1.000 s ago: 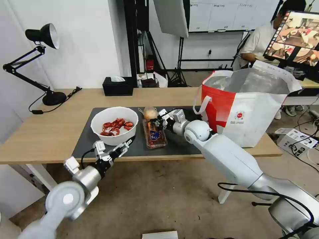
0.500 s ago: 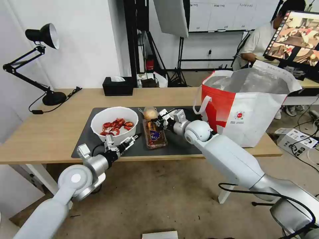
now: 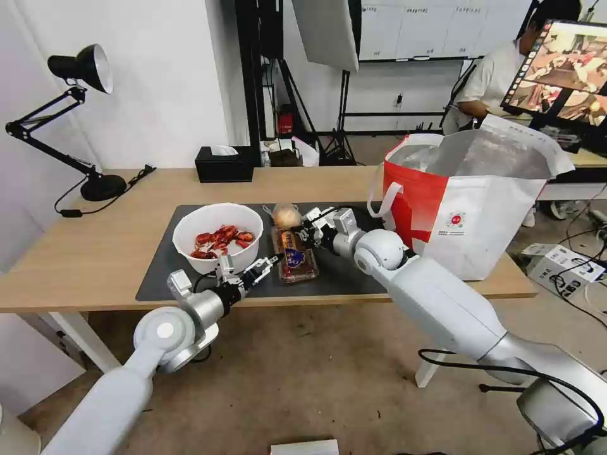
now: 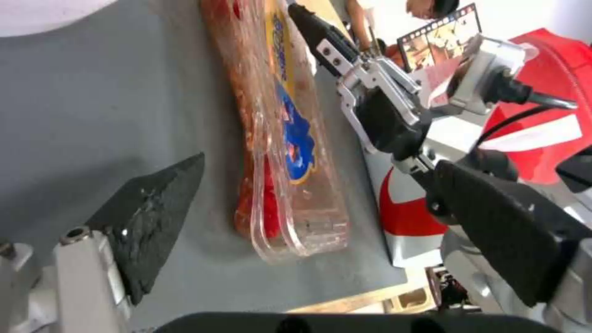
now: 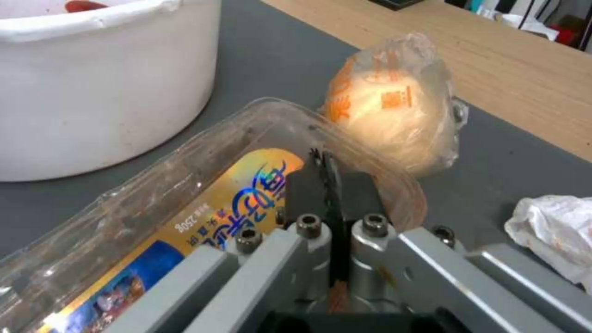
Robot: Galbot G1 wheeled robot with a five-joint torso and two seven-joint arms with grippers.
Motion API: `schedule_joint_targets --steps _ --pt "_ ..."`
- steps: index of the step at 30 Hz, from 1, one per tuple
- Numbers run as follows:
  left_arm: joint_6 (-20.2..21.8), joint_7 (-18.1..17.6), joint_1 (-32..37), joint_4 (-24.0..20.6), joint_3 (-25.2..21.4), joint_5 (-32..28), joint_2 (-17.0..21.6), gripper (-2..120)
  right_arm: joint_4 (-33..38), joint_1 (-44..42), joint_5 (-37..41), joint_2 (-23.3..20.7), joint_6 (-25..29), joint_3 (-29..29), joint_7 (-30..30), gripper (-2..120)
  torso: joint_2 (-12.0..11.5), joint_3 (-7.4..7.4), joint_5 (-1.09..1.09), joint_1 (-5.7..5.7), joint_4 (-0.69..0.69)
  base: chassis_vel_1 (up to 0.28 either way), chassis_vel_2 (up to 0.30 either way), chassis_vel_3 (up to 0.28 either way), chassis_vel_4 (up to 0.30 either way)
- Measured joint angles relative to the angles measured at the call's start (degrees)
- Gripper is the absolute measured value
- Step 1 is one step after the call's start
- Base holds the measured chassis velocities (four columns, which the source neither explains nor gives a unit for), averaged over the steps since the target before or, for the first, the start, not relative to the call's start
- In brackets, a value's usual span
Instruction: Pick up the trash from the table and place it into the takeout bag.
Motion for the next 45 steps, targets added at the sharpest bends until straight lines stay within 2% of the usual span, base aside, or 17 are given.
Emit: schedule_joint_targets --steps 11,37,39,41,42,44,45 --pt "1.9 -0.9 -1.2 1.5 0.9 -0.2 -0.5 100 0.6 -0.2 0.0 -0.2 -0.2 0.1 0.1 0 0.0 0.00 0.00 0.00 0.00 0.000 0.000 0.000 0.000" --pt "1.5 -1.9 -5.9 5.4 4.3 -0.2 -2.7 100 0.7 -0.5 0.0 -0.3 -0.5 0.5 0.6 0 0.0 -0.01 0.00 0.00 0.00 0.000 0.000 0.000 0.000" --pt "1.3 -2.3 -6.3 6.1 4.5 -0.1 -2.8 92 0.6 -0.5 0.1 -0.3 -0.5 0.5 0.6 0 0.0 -0.01 0.00 0.00 0.00 0.000 0.000 0.000 0.000" --pt "1.3 -2.3 -6.4 6.1 4.5 -0.1 -2.8 90 0.6 -0.5 0.1 -0.3 -0.5 0.5 0.6 0 0.0 -0.01 0.00 -0.01 0.00 0.000 0.000 0.000 0.000" --pt "1.3 -2.4 -6.5 6.3 4.7 -0.1 -2.8 81 0.5 -0.5 0.1 -0.2 -0.5 0.6 0.7 0 0.0 0.00 -0.01 0.00 0.00 0.000 0.000 0.000 0.000" --pt "1.3 -2.5 -6.6 6.3 4.7 0.0 -2.8 79 0.5 -0.5 0.1 -0.2 -0.5 0.6 0.7 0 0.0 -0.01 -0.01 0.00 0.00 0.000 0.000 0.000 0.000" --pt "1.2 -2.5 -6.6 6.4 4.8 0.0 -2.8 72 0.5 -0.5 0.1 -0.1 -0.5 0.6 0.7 0 0.0 0.00 -0.01 0.00 0.00 0.000 0.000 0.000 0.000"
